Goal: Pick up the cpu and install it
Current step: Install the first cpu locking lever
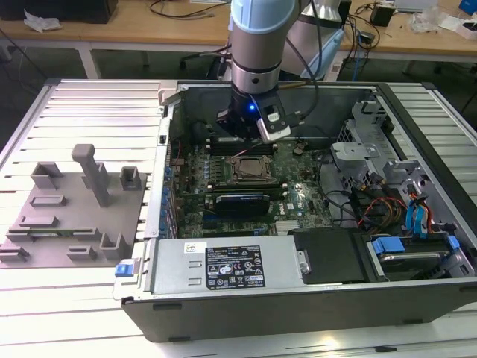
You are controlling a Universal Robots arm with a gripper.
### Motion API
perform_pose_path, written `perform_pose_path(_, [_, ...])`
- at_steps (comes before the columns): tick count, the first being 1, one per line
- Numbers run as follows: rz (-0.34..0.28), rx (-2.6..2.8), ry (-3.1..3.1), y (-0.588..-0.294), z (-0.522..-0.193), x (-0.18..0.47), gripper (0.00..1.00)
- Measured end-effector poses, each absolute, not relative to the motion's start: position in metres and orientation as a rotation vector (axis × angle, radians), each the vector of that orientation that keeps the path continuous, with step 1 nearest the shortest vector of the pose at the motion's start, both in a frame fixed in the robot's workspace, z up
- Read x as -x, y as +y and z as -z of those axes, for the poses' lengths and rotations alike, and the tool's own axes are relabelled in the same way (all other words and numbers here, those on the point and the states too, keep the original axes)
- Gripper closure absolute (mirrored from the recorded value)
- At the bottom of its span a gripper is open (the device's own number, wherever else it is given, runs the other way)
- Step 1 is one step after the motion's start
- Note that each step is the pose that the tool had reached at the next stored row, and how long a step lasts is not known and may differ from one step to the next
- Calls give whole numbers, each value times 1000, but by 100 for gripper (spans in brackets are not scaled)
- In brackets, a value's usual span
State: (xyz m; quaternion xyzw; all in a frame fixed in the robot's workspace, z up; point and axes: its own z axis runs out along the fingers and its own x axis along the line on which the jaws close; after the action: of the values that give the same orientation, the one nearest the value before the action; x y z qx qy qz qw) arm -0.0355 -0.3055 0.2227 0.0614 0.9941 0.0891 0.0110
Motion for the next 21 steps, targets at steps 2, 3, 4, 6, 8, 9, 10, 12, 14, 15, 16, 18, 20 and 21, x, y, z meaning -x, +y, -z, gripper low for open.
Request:
perform_pose_path(2, [-280, -180, 3102, -303, -222, 35, 89])
perform_pose_path(3, [-281, -172, 3101, -301, -221, 35, 89])
perform_pose_path(4, [-281, -147, 3095, -300, -219, 35, 89])
perform_pose_path(6, [-278, -130, 3088, -300, -218, 35, 89])
perform_pose_path(8, [-276, -129, 3089, -300, -218, 35, 89])
perform_pose_path(9, [-275, -129, 3089, -300, -218, 35, 89])
perform_pose_path(10, [-275, -129, 3089, -300, -218, 35, 89])
perform_pose_path(12, [-275, -129, 3089, -300, -218, 35, 89])
perform_pose_path(14, [-275, -129, 3089, -300, -218, 35, 89])
perform_pose_path(15, [-275, -129, 3089, -300, -218, 35, 89])
perform_pose_path(16, [-275, -129, 3089, -300, -218, 35, 89])
perform_pose_path(18, [-274, -129, 3089, -300, -219, 36, 89])
perform_pose_path(20, [-272, -129, 3089, -300, -220, 35, 89])
perform_pose_path(21, [-270, -129, 3089, -300, -220, 35, 89])
